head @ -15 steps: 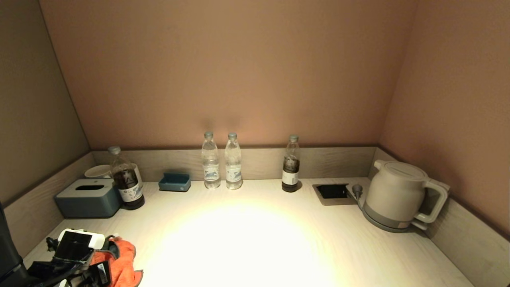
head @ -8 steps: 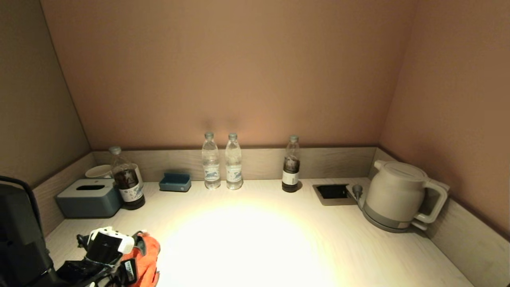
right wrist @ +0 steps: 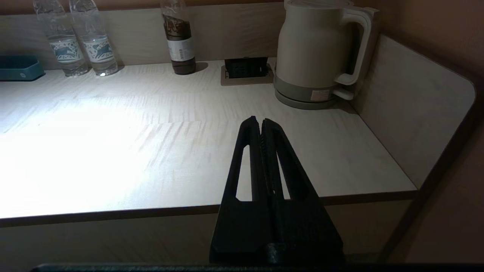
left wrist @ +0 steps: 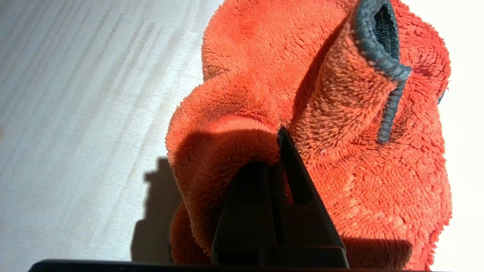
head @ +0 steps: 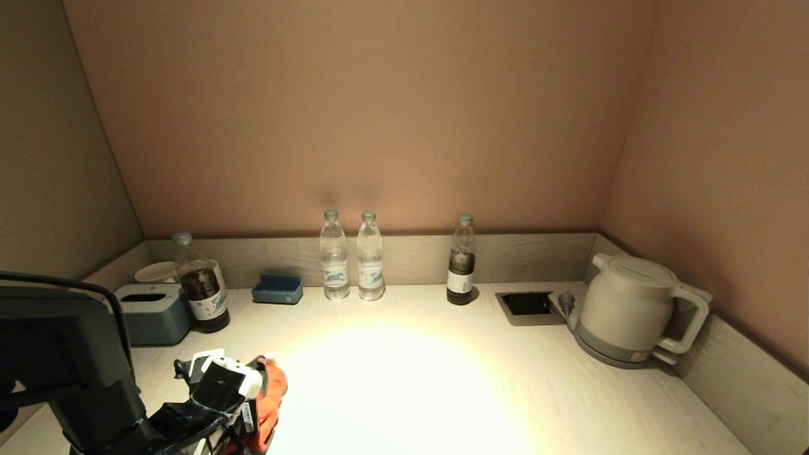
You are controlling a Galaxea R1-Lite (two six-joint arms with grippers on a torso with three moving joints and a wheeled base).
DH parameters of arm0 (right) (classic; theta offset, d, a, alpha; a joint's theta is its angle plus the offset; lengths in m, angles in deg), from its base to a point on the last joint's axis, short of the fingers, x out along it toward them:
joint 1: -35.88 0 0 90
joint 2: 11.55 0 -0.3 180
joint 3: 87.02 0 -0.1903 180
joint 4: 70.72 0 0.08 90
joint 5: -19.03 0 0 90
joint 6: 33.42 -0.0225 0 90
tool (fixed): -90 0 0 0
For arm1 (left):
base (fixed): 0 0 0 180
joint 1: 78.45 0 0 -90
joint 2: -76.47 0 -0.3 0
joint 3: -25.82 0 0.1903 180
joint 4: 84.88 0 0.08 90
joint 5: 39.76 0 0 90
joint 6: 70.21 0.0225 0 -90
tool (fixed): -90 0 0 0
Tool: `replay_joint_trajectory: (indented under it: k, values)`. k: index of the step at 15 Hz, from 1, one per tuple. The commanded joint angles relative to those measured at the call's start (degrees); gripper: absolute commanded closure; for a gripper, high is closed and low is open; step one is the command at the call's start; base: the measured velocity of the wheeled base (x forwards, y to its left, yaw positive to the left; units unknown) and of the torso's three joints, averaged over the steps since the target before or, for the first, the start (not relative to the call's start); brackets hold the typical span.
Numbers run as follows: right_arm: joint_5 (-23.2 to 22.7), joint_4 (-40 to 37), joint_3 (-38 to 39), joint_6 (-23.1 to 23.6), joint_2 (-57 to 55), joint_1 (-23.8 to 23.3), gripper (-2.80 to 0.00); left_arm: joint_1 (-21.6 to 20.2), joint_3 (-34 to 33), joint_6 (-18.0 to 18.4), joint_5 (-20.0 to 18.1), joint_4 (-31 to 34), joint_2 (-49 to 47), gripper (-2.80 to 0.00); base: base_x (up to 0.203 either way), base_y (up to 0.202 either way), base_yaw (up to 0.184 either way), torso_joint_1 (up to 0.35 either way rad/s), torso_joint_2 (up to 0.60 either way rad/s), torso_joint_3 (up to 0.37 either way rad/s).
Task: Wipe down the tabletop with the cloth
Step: Sweep the stains on the table
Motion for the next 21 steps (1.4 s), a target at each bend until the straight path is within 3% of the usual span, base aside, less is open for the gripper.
replay_joint_trajectory:
  k: [1,6,8,10,14,18,21]
  values:
    - [-0.1,0.0,0.0,0.0,-0.1,0.0,0.00,0.0,-0.4,-0.1,0.3,-0.5,-1.1,0.00,0.000,0.000,0.000,0.000,0.00,0.000]
    - [0.0,0.0,0.0,0.0,-0.1,0.0,0.00,-2.8,-2.5,0.1,0.8,-0.6,1.0,0.00,0.000,0.000,0.000,0.000,0.00,0.000]
    - [0.0,0.0,0.0,0.0,-0.1,0.0,0.00,-7.1,-5.1,0.6,0.8,-0.8,4.0,0.00,0.000,0.000,0.000,0.000,0.00,0.000]
    - [0.0,0.0,0.0,0.0,-0.1,0.0,0.00,-8.8,-6.6,1.4,0.6,-0.8,5.4,0.00,0.000,0.000,0.000,0.000,0.00,0.000]
    - [0.0,0.0,0.0,0.0,-0.1,0.0,0.00,-19.0,-10.0,4.9,-0.7,-2.0,8.7,0.00,0.000,0.000,0.000,0.000,0.00,0.000]
    - [-0.1,0.0,0.0,0.0,-0.1,0.0,0.00,-26.6,-10.8,8.6,-1.3,-7.6,3.5,0.00,0.000,0.000,0.000,0.000,0.00,0.000]
    - [0.0,0.0,0.0,0.0,-0.1,0.0,0.00,-29.4,-11.3,10.2,-1.3,-11.8,0.2,0.00,0.000,0.000,0.000,0.000,0.00,0.000]
